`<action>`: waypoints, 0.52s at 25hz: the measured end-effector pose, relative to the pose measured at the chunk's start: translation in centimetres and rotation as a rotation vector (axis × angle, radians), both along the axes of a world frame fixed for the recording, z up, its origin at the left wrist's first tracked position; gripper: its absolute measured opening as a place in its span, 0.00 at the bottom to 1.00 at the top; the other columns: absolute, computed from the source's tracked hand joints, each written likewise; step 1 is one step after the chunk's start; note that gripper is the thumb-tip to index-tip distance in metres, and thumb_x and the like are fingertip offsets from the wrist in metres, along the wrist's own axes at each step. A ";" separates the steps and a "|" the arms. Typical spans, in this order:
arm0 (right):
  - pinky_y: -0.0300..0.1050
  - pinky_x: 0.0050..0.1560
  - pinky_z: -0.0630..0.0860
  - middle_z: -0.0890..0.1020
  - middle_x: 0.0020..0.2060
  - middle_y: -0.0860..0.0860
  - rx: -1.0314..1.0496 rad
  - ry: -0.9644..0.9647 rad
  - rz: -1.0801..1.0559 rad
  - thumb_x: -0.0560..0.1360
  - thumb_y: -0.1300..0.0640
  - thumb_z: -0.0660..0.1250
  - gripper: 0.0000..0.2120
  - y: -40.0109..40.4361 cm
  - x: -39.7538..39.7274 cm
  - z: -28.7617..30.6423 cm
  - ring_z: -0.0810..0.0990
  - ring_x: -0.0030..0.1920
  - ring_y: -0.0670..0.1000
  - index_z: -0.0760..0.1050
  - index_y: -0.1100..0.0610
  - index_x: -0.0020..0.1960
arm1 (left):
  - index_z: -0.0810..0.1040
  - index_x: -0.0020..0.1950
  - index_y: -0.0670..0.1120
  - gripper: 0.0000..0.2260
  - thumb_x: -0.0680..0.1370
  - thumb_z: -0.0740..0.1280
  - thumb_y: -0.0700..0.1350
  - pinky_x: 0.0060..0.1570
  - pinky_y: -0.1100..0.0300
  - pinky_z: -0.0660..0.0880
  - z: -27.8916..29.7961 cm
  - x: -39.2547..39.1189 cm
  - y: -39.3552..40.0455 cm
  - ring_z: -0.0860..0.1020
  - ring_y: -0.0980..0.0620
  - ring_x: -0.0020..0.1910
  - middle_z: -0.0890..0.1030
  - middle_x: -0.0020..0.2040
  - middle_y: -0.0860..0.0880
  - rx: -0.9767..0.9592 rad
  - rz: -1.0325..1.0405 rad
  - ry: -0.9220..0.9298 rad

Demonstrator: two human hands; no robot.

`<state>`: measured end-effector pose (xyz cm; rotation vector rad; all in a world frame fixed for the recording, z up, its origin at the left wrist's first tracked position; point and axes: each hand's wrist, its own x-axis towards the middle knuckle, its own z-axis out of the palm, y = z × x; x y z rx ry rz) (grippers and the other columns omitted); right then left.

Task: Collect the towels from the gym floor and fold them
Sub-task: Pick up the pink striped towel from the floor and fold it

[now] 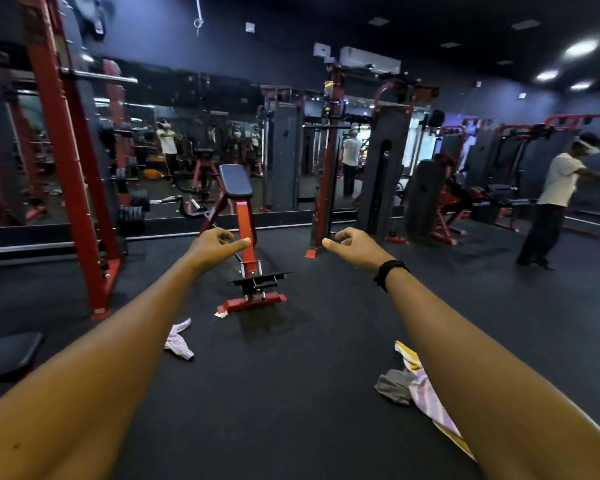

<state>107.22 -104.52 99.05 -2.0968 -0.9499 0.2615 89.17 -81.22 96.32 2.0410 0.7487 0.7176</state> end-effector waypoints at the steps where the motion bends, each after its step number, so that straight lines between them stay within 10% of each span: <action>1: 0.49 0.60 0.73 0.73 0.64 0.56 0.001 0.001 0.018 0.75 0.42 0.66 0.29 2.6 1.2 0.2 0.74 0.63 0.55 0.68 0.60 0.68 | 0.78 0.54 0.44 0.21 0.70 0.73 0.58 0.59 0.50 0.75 0.3 1.0 2.3 0.79 0.45 0.54 0.82 0.51 0.44 0.005 0.020 0.005; 13: 0.49 0.64 0.71 0.75 0.64 0.56 -0.018 -0.008 0.221 0.75 0.43 0.66 0.27 31.9 15.1 -4.3 0.74 0.63 0.55 0.69 0.59 0.67 | 0.78 0.55 0.46 0.29 0.64 0.72 0.66 0.59 0.50 0.75 -4.3 10.9 26.3 0.79 0.47 0.54 0.82 0.52 0.46 -0.027 0.256 0.090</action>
